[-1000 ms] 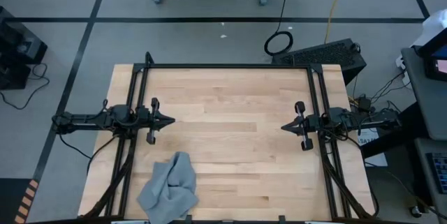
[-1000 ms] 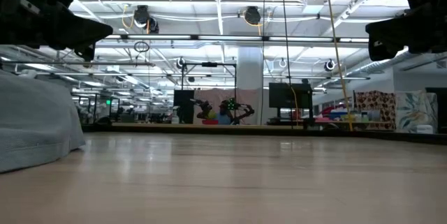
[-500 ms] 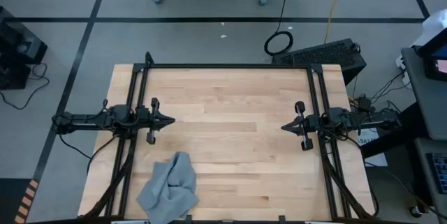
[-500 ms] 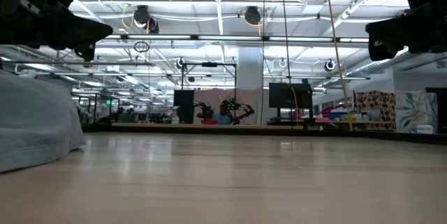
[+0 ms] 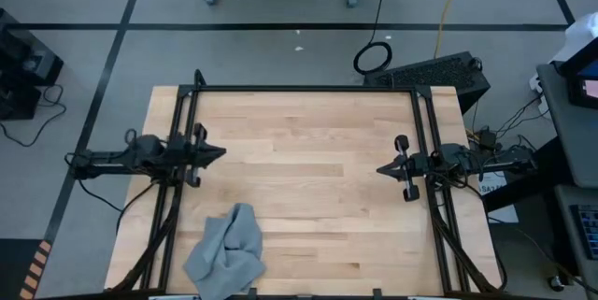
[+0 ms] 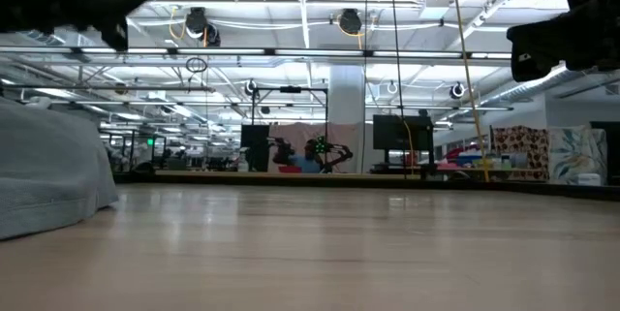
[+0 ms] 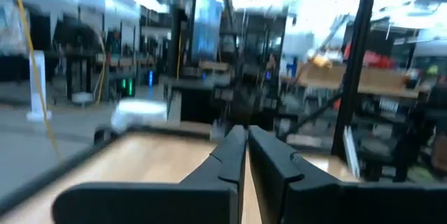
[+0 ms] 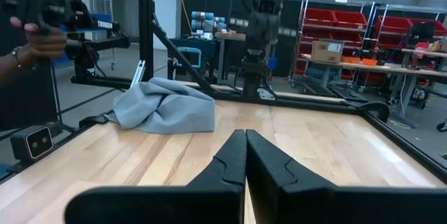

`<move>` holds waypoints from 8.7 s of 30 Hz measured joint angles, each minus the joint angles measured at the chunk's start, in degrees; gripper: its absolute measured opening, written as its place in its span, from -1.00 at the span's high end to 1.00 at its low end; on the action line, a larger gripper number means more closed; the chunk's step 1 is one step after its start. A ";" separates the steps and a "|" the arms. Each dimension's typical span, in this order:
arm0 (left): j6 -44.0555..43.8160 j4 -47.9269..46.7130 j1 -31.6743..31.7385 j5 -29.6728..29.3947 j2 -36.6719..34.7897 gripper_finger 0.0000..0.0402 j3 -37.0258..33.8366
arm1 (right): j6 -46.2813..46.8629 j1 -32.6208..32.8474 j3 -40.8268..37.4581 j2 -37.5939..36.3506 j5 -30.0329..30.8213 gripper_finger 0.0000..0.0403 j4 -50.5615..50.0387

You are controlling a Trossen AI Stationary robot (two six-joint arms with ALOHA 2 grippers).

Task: Roll towel
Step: Fold the gray towel on the table

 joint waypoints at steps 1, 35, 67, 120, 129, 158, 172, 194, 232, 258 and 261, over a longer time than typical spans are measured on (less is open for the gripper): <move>0.33 -1.30 0.00 0.03 0.56 0.93 1.77 | 0.53 0.00 0.01 0.00 0.01 1.00 0.02; -27.98 -65.39 -8.82 7.85 52.75 0.47 41.54 | 20.41 0.00 0.02 0.32 1.36 1.00 -1.37; -19.37 -36.02 -19.79 -9.07 77.92 0.98 41.47 | 23.57 0.02 0.02 12.24 4.92 1.00 1.69; -7.17 -19.70 -23.19 -12.69 93.79 0.20 48.11 | 16.92 9.27 15.16 71.83 5.73 0.56 25.02; -12.06 -29.17 -27.71 -13.12 96.40 -0.21 47.39 | 17.73 9.31 16.35 75.11 5.55 0.56 25.47; -4.19 -29.03 -20.20 -46.20 81.32 0.96 49.06 | 17.20 14.08 16.92 77.67 11.96 0.56 36.71; -16.12 -39.58 -12.62 -53.90 78.99 0.97 49.11 | 12.22 15.15 30.83 99.12 13.95 0.56 33.25; -27.08 -50.57 -13.23 -50.87 78.99 0.97 49.08 | 15.89 13.53 38.25 100.31 10.65 0.96 7.88; -24.25 -53.30 -13.17 -43.10 78.97 0.19 42.09 | 33.24 25.91 38.01 81.83 -0.46 0.77 -33.68; -27.20 -11.67 -39.69 -26.25 95.06 -0.25 42.13 | 38.56 39.08 38.10 94.61 16.28 0.04 0.24; -27.10 -8.18 -40.38 -25.16 97.41 -0.25 42.13 | 39.13 39.23 38.14 96.93 16.79 0.07 1.19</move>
